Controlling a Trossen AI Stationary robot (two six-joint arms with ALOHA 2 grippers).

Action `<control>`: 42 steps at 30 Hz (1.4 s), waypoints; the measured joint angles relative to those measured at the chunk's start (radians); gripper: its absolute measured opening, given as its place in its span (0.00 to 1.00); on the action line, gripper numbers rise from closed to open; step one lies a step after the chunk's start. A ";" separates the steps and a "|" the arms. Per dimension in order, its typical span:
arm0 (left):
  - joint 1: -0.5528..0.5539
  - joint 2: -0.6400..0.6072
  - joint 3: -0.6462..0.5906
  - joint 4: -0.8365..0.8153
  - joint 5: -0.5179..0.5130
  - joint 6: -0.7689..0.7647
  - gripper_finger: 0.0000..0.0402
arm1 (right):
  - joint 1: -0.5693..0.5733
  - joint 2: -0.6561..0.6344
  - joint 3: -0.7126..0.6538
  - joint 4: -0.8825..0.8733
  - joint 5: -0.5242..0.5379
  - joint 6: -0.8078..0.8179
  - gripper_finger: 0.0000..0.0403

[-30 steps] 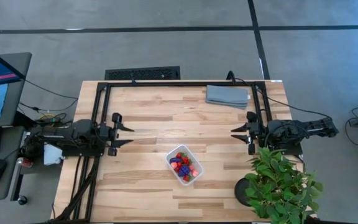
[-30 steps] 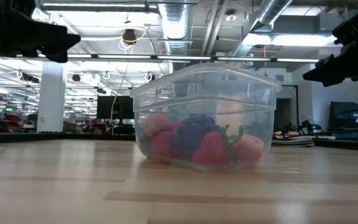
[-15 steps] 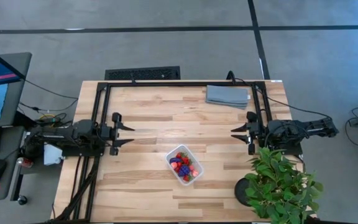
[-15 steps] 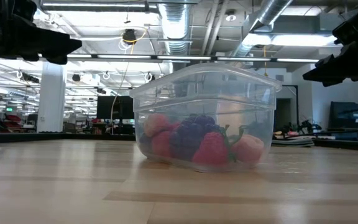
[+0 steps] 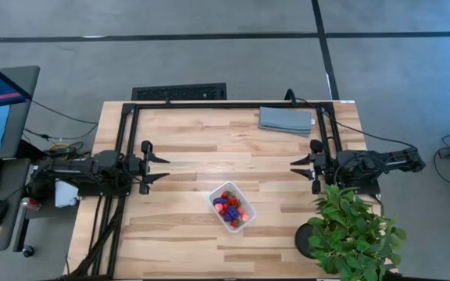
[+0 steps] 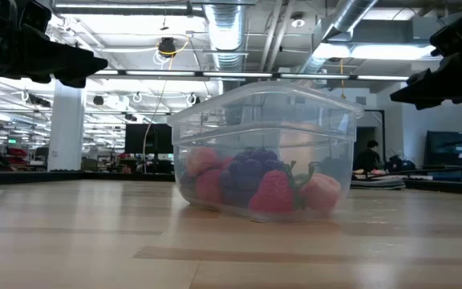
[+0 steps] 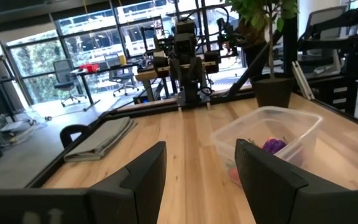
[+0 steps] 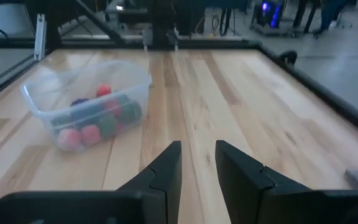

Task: Pick and placing Produce into tupperware
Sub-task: Return to Home Position

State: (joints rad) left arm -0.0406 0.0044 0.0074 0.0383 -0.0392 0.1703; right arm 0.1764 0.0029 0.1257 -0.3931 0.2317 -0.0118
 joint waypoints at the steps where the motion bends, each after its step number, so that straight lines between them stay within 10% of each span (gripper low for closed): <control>1: 0.000 0.000 0.000 0.000 0.003 -0.007 0.46 | 0.000 0.000 0.000 0.020 -0.002 -0.014 0.30; 8: 0.000 0.000 -0.001 -0.005 0.027 -0.011 0.46 | 0.000 0.000 0.000 0.201 -0.048 -0.193 0.30; 21: 0.000 0.000 -0.001 -0.005 0.026 -0.009 0.46 | -0.002 0.000 0.000 0.158 -0.014 0.159 0.30; 42: 0.000 0.000 -0.001 -0.006 0.026 -0.009 0.46 | -0.003 0.000 0.000 0.348 0.034 0.041 0.30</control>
State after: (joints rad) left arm -0.0406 0.0048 0.0063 0.0326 -0.0135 0.1609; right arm 0.1738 0.0025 0.1257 -0.0448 0.2661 0.0296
